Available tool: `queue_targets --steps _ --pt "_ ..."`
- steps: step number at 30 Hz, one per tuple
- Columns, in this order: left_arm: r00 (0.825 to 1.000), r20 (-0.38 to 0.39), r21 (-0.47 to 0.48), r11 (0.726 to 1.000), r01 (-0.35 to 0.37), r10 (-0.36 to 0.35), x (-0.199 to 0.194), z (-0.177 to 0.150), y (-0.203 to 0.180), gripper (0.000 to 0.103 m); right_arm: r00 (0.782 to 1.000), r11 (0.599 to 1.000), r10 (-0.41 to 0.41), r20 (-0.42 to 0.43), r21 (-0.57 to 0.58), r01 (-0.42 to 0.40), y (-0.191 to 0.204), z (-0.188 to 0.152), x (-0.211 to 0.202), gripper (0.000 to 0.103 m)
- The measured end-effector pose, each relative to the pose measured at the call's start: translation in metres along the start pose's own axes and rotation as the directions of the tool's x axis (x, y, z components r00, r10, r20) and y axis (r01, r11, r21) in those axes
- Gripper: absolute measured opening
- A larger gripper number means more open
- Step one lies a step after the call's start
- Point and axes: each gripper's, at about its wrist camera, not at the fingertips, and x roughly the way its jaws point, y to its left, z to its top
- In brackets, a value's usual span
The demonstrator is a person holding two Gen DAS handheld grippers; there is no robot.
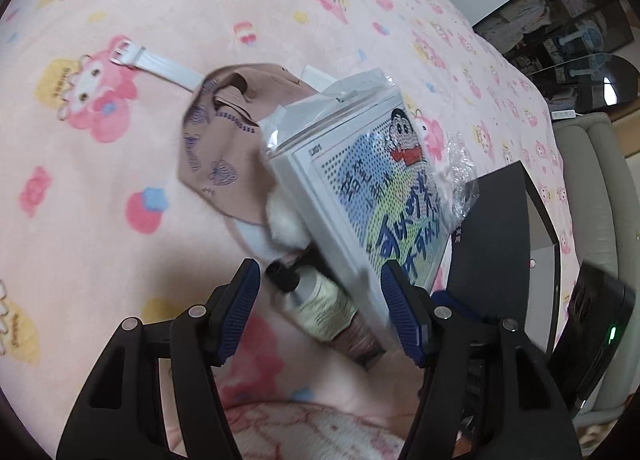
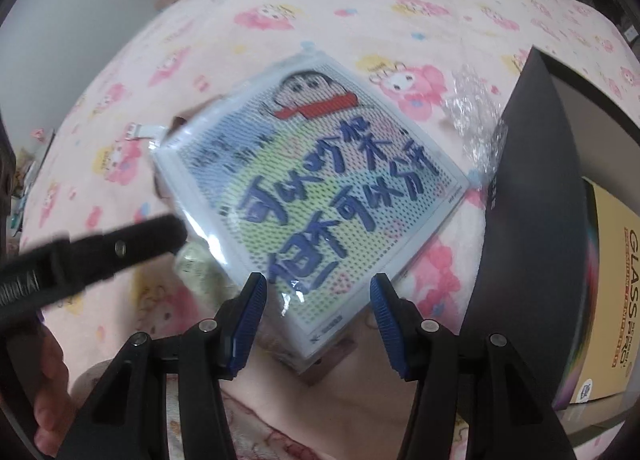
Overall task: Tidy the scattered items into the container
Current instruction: 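Grasp the clear Shin-chan bead-kit bag with both grippers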
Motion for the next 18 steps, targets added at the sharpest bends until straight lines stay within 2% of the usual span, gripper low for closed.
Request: queue_targets --steps 4,6,7,8,10,14,18 --pt "0.999 -0.031 -0.034 0.999 0.029 -0.031 0.013 0.013 0.001 0.062 1.000 1.000 -0.001 0.005 0.009 0.001 -0.003 -0.001 0.000 0.051" --pt "0.998 -0.040 -0.084 0.995 0.046 -0.049 0.018 0.018 0.009 0.045 1.000 1.000 0.001 0.004 0.008 -0.001 -0.004 -0.001 0.000 0.051" --pt "0.997 -0.042 -0.108 0.992 0.060 -0.065 0.019 0.019 0.013 0.041 1.000 1.000 0.000 0.004 0.005 0.000 -0.004 -0.002 -0.001 0.051" --pt "0.995 -0.037 -0.124 0.988 0.091 -0.096 0.017 0.019 0.017 0.033 1.000 1.000 -0.001 -0.001 -0.001 0.001 -0.003 -0.002 -0.001 0.051" --pt "0.994 -0.013 -0.122 0.987 0.104 -0.107 0.010 0.016 0.017 0.024 1.000 1.000 0.005 -0.004 -0.013 -0.005 -0.001 -0.004 -0.002 0.051" --pt "0.994 0.040 -0.116 0.988 0.101 -0.097 -0.010 0.010 0.023 0.022 1.000 0.999 0.015 -0.008 -0.031 -0.016 0.003 -0.003 -0.003 0.051" --pt "0.990 0.068 -0.179 0.975 0.133 -0.123 -0.030 0.005 0.057 0.020 0.998 0.998 0.054 -0.014 -0.019 -0.054 0.005 -0.004 -0.008 0.051"
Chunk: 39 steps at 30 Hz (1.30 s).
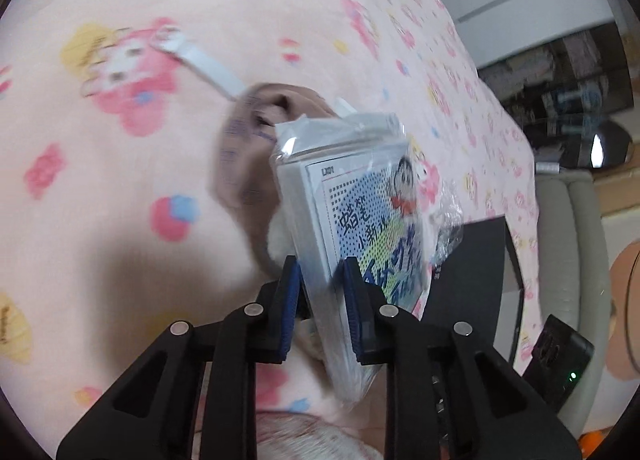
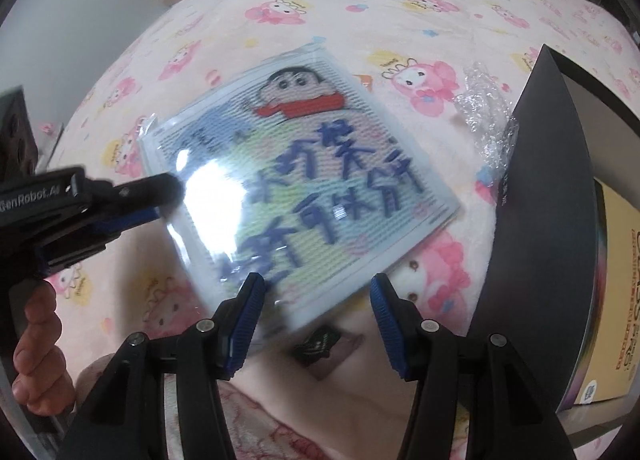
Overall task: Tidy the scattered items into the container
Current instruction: 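Grasp the clear Shin-chan bead-kit bag with both grippers, then lift the held bag with both grippers and carry it to the open box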
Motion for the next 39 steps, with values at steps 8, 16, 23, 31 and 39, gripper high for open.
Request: queue_targets --steps 8,16,23,31,39 --pt "1.000 -0.003 0.012 1.000 -0.003 0.003 -0.014 -0.012 0.039 0.029 0.991 0.991 0.104 0.086 0.075 -0.111 -0.007 0.011 -0.006 0.055" --pt "1.000 -0.004 0.100 0.995 -0.021 0.021 -0.010 -0.016 0.026 0.039 0.993 0.994 -0.035 0.112 0.109 0.023 -0.015 0.030 0.011 0.057" --pt "0.996 -0.011 0.181 0.980 -0.080 0.083 0.003 -0.025 0.005 0.041 0.992 0.988 -0.092 0.092 0.136 0.079 -0.026 0.037 0.024 0.062" --pt "0.990 0.051 0.181 0.974 -0.138 0.131 -0.001 -0.001 -0.002 0.041 0.996 0.994 0.082 -0.029 0.075 -0.080 -0.012 0.023 0.024 0.066" --pt "0.987 0.069 0.160 0.974 -0.157 0.148 -0.005 0.005 0.010 0.044 0.990 0.990 0.136 -0.030 0.022 -0.136 0.001 0.018 0.013 0.066"
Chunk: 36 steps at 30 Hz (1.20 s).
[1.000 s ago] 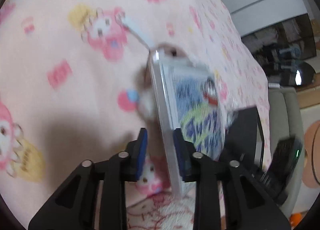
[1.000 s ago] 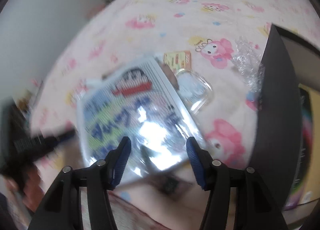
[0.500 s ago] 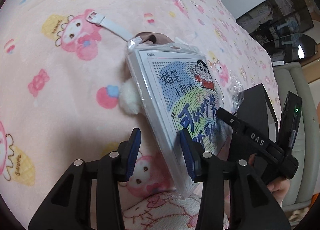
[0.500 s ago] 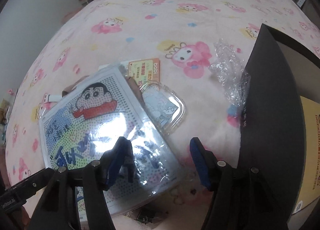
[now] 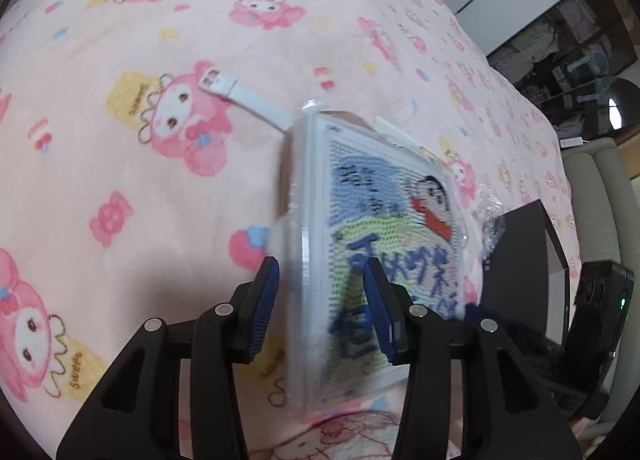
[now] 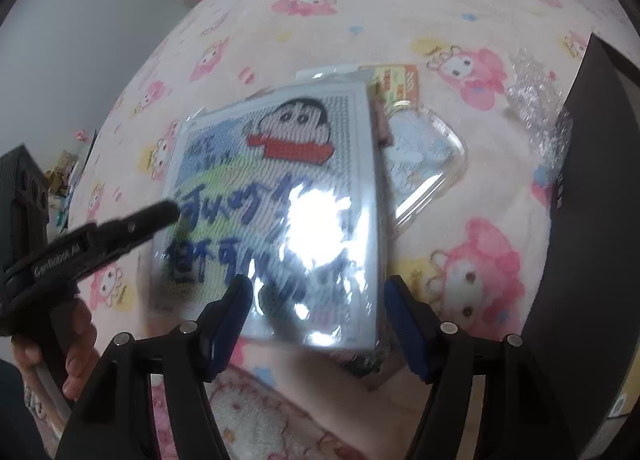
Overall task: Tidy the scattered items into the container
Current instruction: 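Lift the held bag with both grippers and carry it to the open box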
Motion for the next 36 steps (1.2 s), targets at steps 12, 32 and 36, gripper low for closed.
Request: queue_targets --steps 12,32,36 --pt "0.999 -0.039 0.022 1.000 0.002 -0.001 0.023 0.007 -0.008 0.055 0.998 0.998 0.061 -0.016 -0.009 -0.061 0.000 0.035 0.032 0.066" --pt "0.996 0.060 0.177 0.983 0.053 -0.065 -0.093 -0.048 -0.097 0.055 0.983 0.997 0.068 0.169 -0.039 -0.062 0.005 -0.020 -0.113 0.059" --pt "0.996 0.044 0.221 0.973 0.069 -0.081 -0.093 -0.066 -0.129 0.055 0.979 0.999 0.044 0.198 -0.022 -0.041 -0.014 -0.040 -0.140 0.059"
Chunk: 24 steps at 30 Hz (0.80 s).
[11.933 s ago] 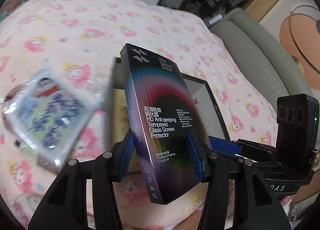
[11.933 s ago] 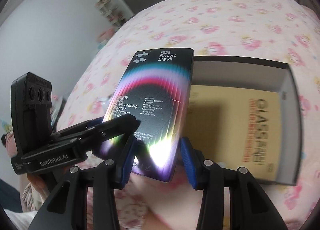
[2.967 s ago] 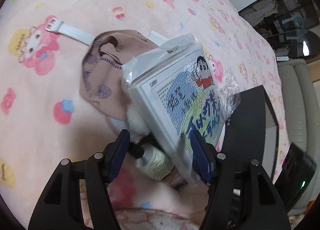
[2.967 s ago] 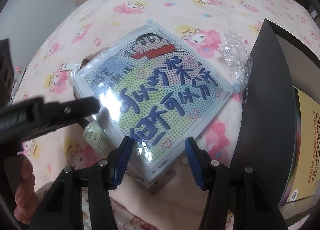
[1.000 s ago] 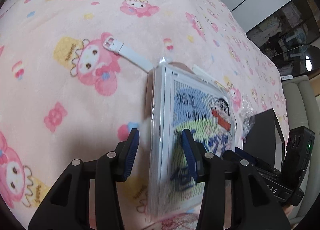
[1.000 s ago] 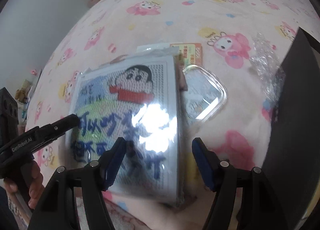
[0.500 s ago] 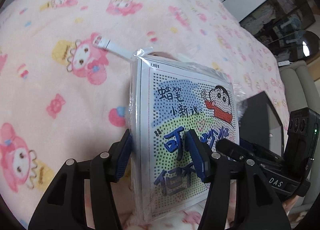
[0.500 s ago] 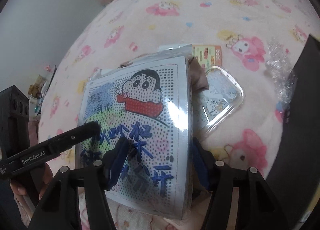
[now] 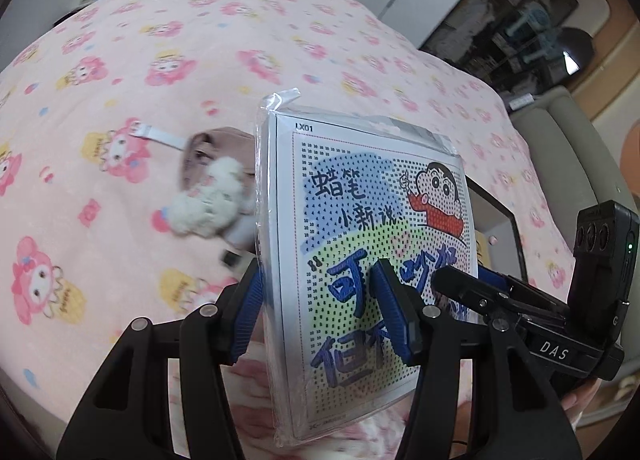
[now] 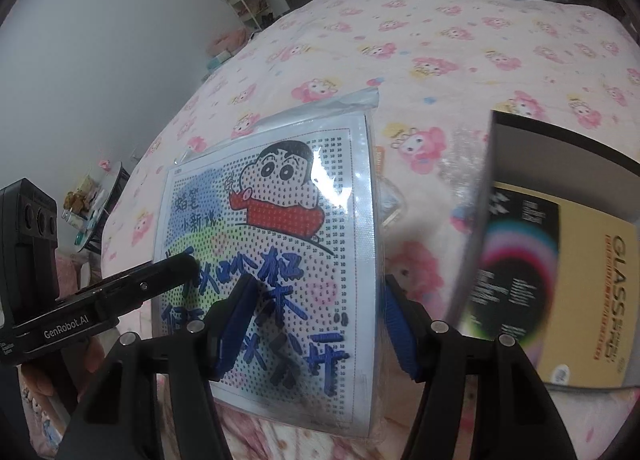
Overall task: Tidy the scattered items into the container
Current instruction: 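Lift the held bag with both grippers and carry it to the open box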
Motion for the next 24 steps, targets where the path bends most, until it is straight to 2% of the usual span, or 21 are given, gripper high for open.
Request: queue_targets --steps 10,14,21,24 --pt "0.998 -0.042 0.128 0.990 0.054 -0.049 0.027 -0.002 -0.110 0.055 0.996 0.995 -0.056 0.071 0.090 0.050 -0.079 -0.017 -0.068 0.059" --pt "0.997 -0.054 0.171 0.983 0.072 -0.063 0.038 0.002 -0.143 0.055 0.991 0.991 -0.086 0.101 0.109 0.075 -0.107 -0.017 -0.093 0.059" --pt "0.994 -0.088 0.206 0.975 0.080 -0.064 0.070 0.016 -0.188 0.055 0.985 0.987 -0.133 0.110 0.108 0.121 -0.153 -0.010 -0.108 0.059" --pt "0.994 -0.095 0.222 0.972 0.071 -0.051 0.085 0.018 -0.204 0.055 0.985 0.985 -0.131 0.115 0.131 0.116 -0.175 -0.007 -0.109 0.059"
